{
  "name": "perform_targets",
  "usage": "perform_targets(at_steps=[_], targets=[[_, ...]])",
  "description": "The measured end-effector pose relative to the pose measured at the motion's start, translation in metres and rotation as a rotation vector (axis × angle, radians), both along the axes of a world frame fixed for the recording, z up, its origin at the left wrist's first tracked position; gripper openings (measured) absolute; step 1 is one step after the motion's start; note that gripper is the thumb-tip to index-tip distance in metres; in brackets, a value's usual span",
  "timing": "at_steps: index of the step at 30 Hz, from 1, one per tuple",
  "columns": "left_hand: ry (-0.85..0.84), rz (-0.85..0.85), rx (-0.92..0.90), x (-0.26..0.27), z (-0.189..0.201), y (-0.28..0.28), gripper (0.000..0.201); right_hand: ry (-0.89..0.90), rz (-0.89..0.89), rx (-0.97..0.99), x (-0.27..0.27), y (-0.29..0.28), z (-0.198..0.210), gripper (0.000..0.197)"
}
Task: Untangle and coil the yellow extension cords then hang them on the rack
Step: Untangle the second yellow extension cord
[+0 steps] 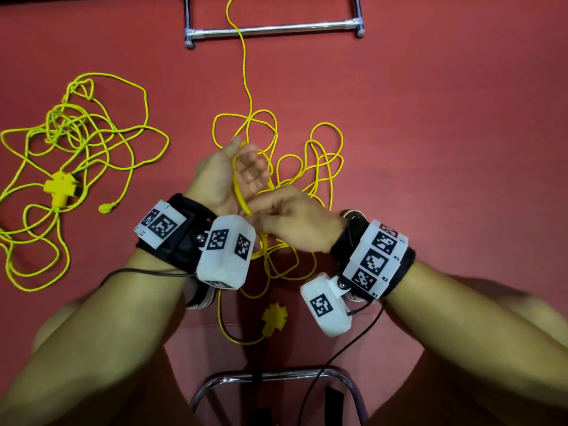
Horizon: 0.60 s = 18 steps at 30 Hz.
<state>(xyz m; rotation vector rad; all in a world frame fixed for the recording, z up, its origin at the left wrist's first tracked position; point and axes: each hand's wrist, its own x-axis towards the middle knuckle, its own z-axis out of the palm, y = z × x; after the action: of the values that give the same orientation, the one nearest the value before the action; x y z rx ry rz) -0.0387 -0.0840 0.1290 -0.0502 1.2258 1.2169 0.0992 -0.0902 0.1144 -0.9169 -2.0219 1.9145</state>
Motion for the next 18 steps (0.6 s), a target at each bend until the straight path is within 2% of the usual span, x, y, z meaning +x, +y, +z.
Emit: perform_targets(at_steps=[3, 5, 7, 9, 13, 18], targets=[[0.065, -0.048, 0.015, -0.003, 0.000, -0.001, 0.025, -0.126, -0.049, -0.034, 0.002, 0.003, 0.000, 0.037], [0.099, -0.150, 0.023, -0.003, 0.004, -0.002, 0.021, -0.194, -0.184, -0.112, 0.005, 0.008, -0.001, 0.030], [0.096, -0.266, 0.008, -0.001, 0.008, -0.004, 0.022, -0.167, -0.394, -0.233, 0.006, 0.016, 0.000, 0.016], [0.099, -0.358, 0.011, 0.004, 0.010, -0.006, 0.024, -0.163, -0.553, -0.309, 0.006, 0.025, 0.001, 0.018], [0.142, -0.528, 0.039, 0.022, 0.009, -0.017, 0.025, -0.088, -0.659, -0.496, 0.009, 0.042, 0.006, 0.039], [0.192, -0.575, 0.007, 0.029, 0.006, -0.020, 0.026, 0.036, -0.800, -0.435, 0.012, 0.047, 0.007, 0.020]])
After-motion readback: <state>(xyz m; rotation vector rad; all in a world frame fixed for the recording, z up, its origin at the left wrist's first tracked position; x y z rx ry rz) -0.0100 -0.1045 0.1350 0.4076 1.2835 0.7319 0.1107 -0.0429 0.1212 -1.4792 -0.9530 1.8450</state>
